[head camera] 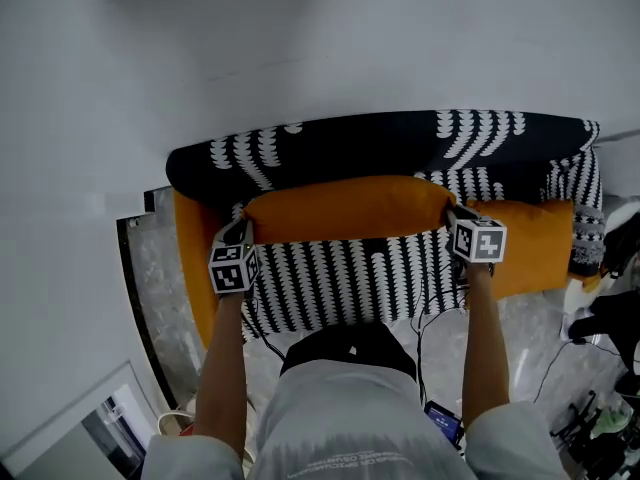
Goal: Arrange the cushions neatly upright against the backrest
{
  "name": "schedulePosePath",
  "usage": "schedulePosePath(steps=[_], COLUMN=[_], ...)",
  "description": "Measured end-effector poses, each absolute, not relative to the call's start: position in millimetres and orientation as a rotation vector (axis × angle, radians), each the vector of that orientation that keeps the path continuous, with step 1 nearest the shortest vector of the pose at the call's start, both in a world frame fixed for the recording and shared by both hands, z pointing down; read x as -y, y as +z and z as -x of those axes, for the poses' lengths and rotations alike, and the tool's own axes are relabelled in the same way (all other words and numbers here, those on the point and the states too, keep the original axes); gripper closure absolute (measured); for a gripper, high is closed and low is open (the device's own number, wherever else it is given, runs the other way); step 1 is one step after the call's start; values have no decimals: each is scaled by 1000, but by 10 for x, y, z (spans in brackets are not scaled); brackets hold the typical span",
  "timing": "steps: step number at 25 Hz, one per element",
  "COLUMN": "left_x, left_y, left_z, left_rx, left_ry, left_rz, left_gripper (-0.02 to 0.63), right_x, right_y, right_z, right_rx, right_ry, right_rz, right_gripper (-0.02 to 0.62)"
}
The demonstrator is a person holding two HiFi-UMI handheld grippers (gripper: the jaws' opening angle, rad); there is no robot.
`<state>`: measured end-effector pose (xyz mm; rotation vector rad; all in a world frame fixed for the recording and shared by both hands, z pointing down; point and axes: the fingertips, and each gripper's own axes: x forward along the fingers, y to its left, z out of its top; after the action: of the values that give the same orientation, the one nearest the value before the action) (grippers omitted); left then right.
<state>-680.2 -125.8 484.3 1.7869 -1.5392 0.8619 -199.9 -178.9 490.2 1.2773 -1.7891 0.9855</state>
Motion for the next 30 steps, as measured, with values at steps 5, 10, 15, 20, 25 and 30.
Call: schedulePosePath(steps=[5,10,15,20,25,30], left_x=[1646,2047,2242,2276,2134,1965], left_y=[4844,4872,4839,4726,4614,4441], left_z=[6824,6884,6910,6936,6910,6830], left_rx=[1565,1611,1568,1528,1549,1613], left_ry=[844,779,789,849,772,721], left_rz=[-1798,-1745,-1705,-1721,-1738,-1763], left_gripper=[568,568,568,535,485,432], right_x=[2157,2521,2740,2739,2553,2292], right_y=[4941,5003,5030,4898,4748,4595], right_z=[2022,2080,2085,2047,1950,1795], right_rx=[1806,1794,1774,1801,1852,1866], right_ry=[980,988,1011,992,990,930], right_rz=[-1304,-1355,-1408,-1422,-1425,-1450], right_gripper=[560,560,560,552,476,442])
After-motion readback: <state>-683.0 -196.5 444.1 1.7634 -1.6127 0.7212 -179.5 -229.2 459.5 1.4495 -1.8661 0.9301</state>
